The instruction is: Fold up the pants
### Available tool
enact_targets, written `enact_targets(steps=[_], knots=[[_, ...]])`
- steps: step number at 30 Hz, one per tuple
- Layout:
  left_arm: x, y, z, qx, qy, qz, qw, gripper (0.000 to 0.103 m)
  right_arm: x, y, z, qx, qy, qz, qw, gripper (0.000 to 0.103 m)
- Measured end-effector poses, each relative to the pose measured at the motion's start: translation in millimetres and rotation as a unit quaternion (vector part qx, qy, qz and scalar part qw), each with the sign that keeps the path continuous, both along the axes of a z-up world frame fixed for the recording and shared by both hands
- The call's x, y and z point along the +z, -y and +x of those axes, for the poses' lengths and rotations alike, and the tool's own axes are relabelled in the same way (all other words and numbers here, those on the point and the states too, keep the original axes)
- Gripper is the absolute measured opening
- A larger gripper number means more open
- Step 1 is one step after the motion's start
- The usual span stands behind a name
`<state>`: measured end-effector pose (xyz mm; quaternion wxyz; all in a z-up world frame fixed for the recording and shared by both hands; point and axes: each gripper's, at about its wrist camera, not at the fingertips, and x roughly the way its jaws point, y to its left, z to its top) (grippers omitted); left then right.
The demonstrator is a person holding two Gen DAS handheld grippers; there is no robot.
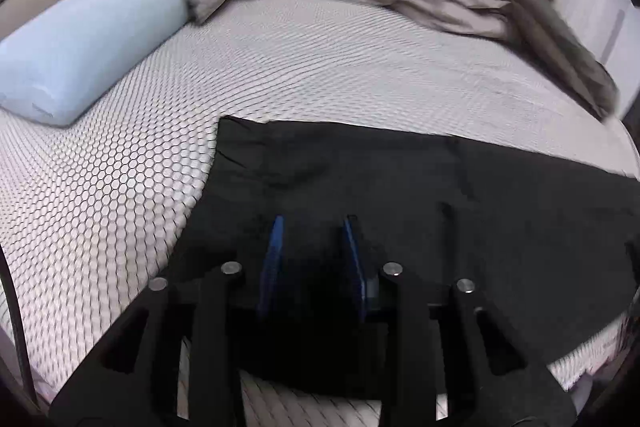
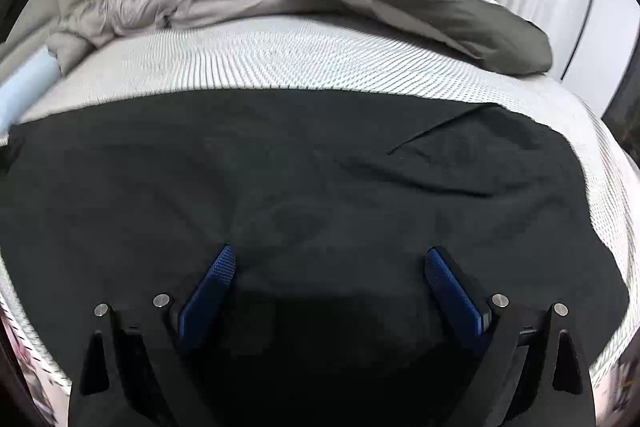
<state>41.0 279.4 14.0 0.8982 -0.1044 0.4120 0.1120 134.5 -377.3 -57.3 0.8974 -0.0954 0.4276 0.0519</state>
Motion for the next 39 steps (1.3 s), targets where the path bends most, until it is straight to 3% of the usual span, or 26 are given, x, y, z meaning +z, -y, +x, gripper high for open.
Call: enact_targets(steps=[2,5,8,10,12,15,19,20,22,25,27,30,32,35,39], knots=[[-2,26,-12,-0.047,-0.002,0.02,0.9987,0.045,6,-8,-11,0.019,0.012,0.003,1.0,0.097],[-25,29,-15,-0.044,-0.042,0.056,0.9966,0.048,10,-32,-30,0.074,0.009,0.016,0.997,0.097],[-22,6,-39,-0.004,-0.015,-0.003,0.9999,0.045,-2,-28,-30,0.064,0.009,-0.038,0.997,0.096],[-13,13,-58,0.011,0.0,-0.013,0.9999,0.045,-4,-2,-31,0.038,0.0,0.011,0.999,0.096],[-9,44,-73,-0.001,0.008,-0.005,1.0,0.045,2,11,-41,0.024,0.008,0.035,0.999,0.097],[-2,77,-83,-0.026,0.031,-0.003,0.9992,0.047,12,-8,-54,0.069,0.02,0.043,0.997,0.097],[-2,146,-72,-0.075,0.051,-0.008,0.9958,0.057,-2,-48,-63,0.133,0.012,0.005,0.991,0.096],[-4,164,-69,-0.086,0.051,-0.007,0.995,0.063,-8,-50,-64,0.137,0.012,-0.01,0.99,0.096],[-9,200,-63,-0.102,0.04,-0.006,0.9939,0.066,-9,-35,-65,0.134,0.012,0.006,0.991,0.096],[-20,240,-47,-0.131,0.03,0.021,0.9907,0.066,-2,13,-64,0.072,0.039,-0.009,0.997,0.097],[-25,259,-44,-0.13,0.027,0.042,0.9902,0.071,-2,67,-57,-0.01,0.049,0.0,0.999,0.096],[-31,273,-46,-0.136,0.029,0.029,0.9899,0.076,-1,124,-55,-0.083,0.063,0.044,0.994,0.096],[-34,269,-43,-0.131,0.028,0.026,0.9906,0.076,3,147,-56,-0.118,0.07,0.047,0.989,0.096],[-29,250,-29,-0.133,0.035,0.016,0.9904,0.076,15,166,-62,-0.118,0.083,0.117,0.983,0.095],[-17,257,-19,-0.151,0.051,-0.008,0.9872,0.076,28,200,-80,-0.133,0.092,0.255,0.953,0.096]])
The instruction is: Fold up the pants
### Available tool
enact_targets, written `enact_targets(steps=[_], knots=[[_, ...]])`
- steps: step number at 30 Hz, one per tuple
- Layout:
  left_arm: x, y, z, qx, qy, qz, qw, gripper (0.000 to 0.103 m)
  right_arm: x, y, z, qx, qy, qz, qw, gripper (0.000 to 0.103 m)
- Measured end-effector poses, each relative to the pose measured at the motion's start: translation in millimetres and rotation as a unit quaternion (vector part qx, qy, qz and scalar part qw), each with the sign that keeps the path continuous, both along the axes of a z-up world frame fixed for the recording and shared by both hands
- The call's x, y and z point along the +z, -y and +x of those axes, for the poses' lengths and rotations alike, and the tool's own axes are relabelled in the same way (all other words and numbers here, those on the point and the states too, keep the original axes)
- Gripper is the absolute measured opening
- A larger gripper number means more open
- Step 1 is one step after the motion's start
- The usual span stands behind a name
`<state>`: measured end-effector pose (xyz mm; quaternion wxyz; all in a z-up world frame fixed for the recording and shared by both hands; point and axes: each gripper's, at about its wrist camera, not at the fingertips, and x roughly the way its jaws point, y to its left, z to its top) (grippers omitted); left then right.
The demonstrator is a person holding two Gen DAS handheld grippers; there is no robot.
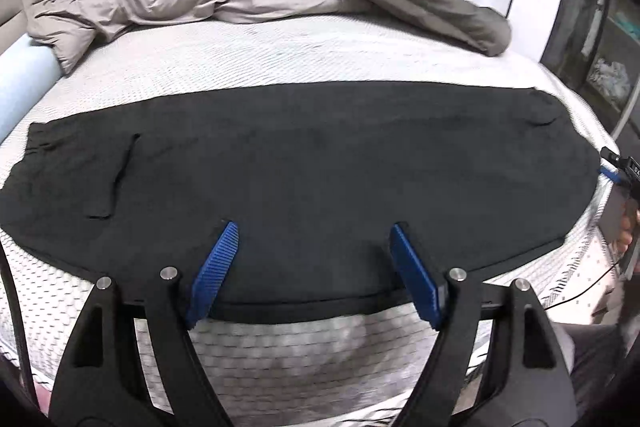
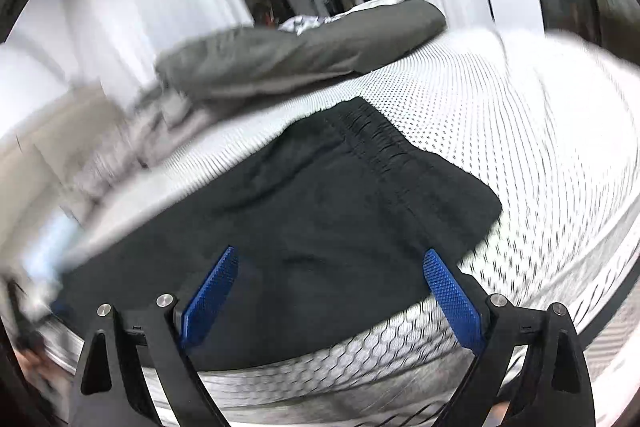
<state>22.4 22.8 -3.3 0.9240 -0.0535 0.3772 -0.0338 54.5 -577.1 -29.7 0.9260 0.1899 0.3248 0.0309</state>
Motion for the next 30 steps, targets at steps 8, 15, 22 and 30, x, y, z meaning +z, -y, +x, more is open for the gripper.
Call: enact_targets(steps=[8,15,22,30], knots=[[-5,109,44,-0.105,-0.005,-0.031,0.994,0.08,-28,44,0,-0.01,-0.022,0.183,0.983,0.084],[-29,159,68,-0.102,-0.019,0.012,0.9945,0.094,-30,77,-10,0.005,-0.007,0.215,0.977,0.085],[-31,158,68,-0.095,-0.02,0.009,0.9952,0.102,-27,82,-15,0.004,-0.005,0.222,0.975,0.085],[-31,155,65,-0.092,-0.022,0.008,0.9955,0.102,-28,42,21,-0.016,0.028,0.169,0.985,0.082]])
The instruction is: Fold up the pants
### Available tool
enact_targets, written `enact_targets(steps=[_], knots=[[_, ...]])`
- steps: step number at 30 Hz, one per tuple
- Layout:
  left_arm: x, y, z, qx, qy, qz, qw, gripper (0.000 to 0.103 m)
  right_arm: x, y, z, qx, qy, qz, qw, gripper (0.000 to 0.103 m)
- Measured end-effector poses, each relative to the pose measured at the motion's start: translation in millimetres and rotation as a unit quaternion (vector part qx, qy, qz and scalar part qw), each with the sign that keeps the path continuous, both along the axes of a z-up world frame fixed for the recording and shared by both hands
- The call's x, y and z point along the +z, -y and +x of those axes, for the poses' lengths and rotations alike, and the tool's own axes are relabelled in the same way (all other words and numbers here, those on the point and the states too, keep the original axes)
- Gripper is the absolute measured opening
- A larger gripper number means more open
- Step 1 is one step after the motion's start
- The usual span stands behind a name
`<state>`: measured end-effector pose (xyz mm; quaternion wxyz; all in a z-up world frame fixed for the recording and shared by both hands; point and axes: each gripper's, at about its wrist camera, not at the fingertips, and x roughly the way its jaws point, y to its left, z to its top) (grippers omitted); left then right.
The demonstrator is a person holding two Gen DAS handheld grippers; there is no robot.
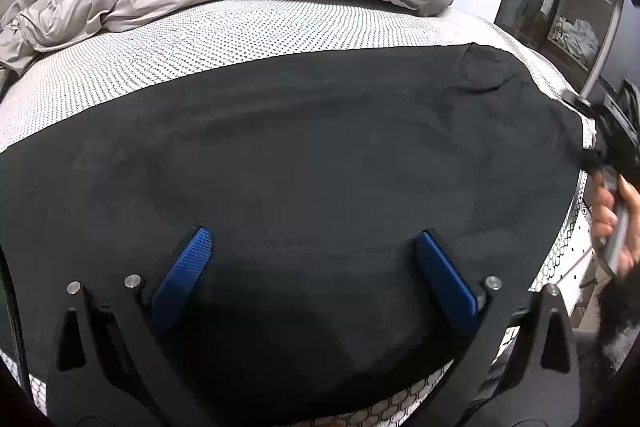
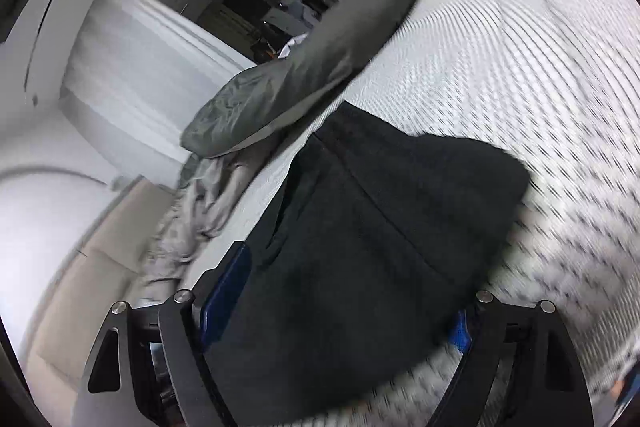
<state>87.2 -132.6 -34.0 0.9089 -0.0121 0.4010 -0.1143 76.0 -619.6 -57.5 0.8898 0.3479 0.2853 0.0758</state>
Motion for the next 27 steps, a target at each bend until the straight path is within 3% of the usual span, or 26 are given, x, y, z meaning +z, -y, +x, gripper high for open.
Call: enact_targets(steps=[1,3,6,9,12,14,15,16,18,20,21,23,25,27], knots=[[1,-1,-1,-0.001,-0.002,0.001,1.0,0.102,1,-7,5,-0.011,0.002,-0.022,1.0,0.06],[5,-5,-4,-0.003,-0.006,-0.003,1.0,0.102,1,-15,14,-0.017,-0.015,-0.041,0.999,0.026],[12,-23,-12,0.007,-0.011,-0.017,0.9998,0.102,23,-42,14,-0.008,-0.002,-0.086,0.996,0.021],[13,-46,-15,0.047,-0.016,-0.028,0.9984,0.102,61,-102,14,0.067,0.041,-0.124,0.989,0.021],[13,-82,-23,0.09,-0.021,-0.056,0.9941,0.101,85,-198,13,0.187,0.074,-0.169,0.965,0.024],[15,-109,-32,0.114,-0.021,-0.093,0.9889,0.1,80,-266,13,0.294,0.064,-0.178,0.937,0.04],[17,-122,-37,0.125,-0.021,-0.109,0.9859,0.1,74,-289,12,0.336,0.062,-0.183,0.922,0.059],[18,-132,-41,0.135,-0.021,-0.118,0.9836,0.1,67,-309,9,0.381,0.06,-0.191,0.902,0.07],[19,-151,-48,0.155,-0.025,-0.133,0.9787,0.099,48,-337,-2,0.454,0.036,-0.21,0.865,0.071],[19,-168,-52,0.164,-0.028,-0.145,0.9753,0.098,43,-338,-10,0.476,0.022,-0.213,0.853,0.071],[18,-172,-53,0.164,-0.029,-0.154,0.974,0.097,47,-330,-15,0.477,0.029,-0.209,0.853,0.071],[19,-177,-52,0.149,-0.035,-0.177,0.9722,0.091,57,-308,-21,0.458,0.049,-0.198,0.865,0.072],[24,-176,-49,0.126,-0.032,-0.194,0.9722,0.088,69,-268,-23,0.409,0.066,-0.177,0.893,0.084],[31,-172,-46,0.119,-0.016,-0.205,0.9714,0.088,68,-227,-24,0.345,0.066,-0.171,0.921,0.085]])
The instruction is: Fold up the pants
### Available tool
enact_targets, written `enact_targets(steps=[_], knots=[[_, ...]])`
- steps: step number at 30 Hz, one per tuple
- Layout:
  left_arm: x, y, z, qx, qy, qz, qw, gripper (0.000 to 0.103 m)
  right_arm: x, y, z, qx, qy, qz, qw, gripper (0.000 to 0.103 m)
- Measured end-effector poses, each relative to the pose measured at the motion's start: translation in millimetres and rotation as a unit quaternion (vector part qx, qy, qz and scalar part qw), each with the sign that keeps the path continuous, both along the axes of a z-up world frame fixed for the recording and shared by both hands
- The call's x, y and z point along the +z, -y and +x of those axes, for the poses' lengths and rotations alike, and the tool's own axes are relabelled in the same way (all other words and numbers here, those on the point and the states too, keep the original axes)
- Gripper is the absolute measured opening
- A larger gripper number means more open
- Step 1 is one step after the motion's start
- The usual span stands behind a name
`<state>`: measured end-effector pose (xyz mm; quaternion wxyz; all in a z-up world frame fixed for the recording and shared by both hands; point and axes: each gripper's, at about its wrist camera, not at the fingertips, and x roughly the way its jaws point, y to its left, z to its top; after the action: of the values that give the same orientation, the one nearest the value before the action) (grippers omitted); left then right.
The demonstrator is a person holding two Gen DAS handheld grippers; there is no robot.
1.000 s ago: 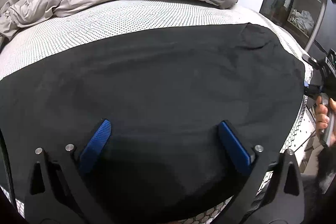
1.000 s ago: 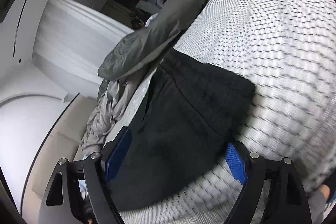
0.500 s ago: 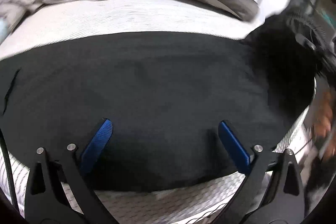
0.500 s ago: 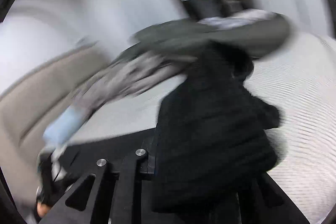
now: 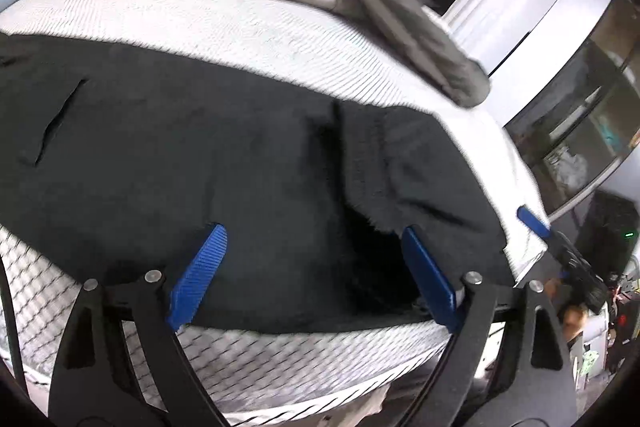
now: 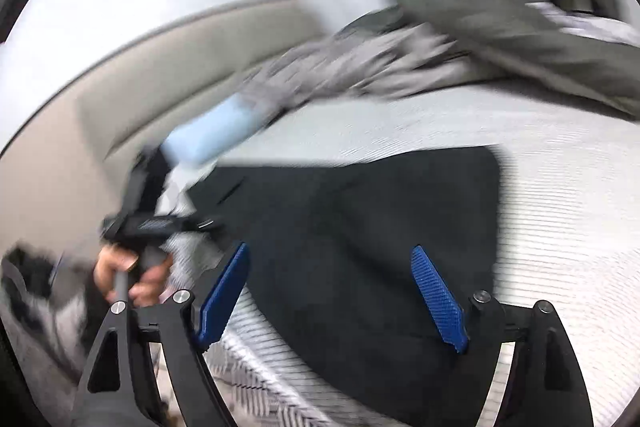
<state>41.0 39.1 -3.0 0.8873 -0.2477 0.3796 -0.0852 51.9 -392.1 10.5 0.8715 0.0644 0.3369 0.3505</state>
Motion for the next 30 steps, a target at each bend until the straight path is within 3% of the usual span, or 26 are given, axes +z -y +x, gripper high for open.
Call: enact_targets(steps=[3,5,8,10,14,16,20,25,27,28,29,30], knots=[[1,21,10,-0.04,0.0,0.004,0.9992,0.089,-19,25,9,-0.062,-0.03,-0.016,0.997,0.085],[-4,25,12,-0.056,-0.013,0.016,0.9982,0.09,-42,22,11,-0.069,-0.053,-0.069,0.994,0.085],[-6,5,1,-0.02,-0.027,0.041,0.9986,0.089,-65,12,9,-0.063,-0.071,-0.154,0.983,0.085],[-6,-9,-9,0.0,-0.03,0.049,0.9984,0.089,-69,7,5,-0.056,-0.065,-0.169,0.982,0.085],[3,-15,-24,-0.021,-0.007,-0.002,0.9998,0.089,-59,20,-10,-0.044,-0.066,-0.126,0.989,0.085],[5,-3,-19,-0.06,-0.003,-0.025,0.9979,0.089,-61,31,-14,-0.051,-0.072,-0.109,0.99,0.086],[-24,12,7,-0.119,-0.061,-0.097,0.9863,0.089,-65,36,-16,-0.058,-0.082,-0.089,0.991,0.086],[-42,6,38,-0.093,-0.081,-0.143,0.9819,0.088,-47,35,-15,-0.053,-0.079,-0.063,0.993,0.086],[-36,3,45,-0.079,-0.075,-0.142,0.9839,0.078,-48,43,-17,-0.056,-0.08,-0.053,0.994,0.086],[-34,3,50,-0.077,-0.073,-0.137,0.9848,0.061,-48,43,-16,-0.058,-0.081,-0.049,0.994,0.086],[-32,4,53,-0.08,-0.074,-0.137,0.9846,0.051,-49,44,-16,-0.06,-0.082,-0.046,0.994,0.086],[-30,4,54,-0.081,-0.077,-0.133,0.9847,0.051,-48,44,-15,-0.061,-0.082,-0.045,0.994,0.086]])
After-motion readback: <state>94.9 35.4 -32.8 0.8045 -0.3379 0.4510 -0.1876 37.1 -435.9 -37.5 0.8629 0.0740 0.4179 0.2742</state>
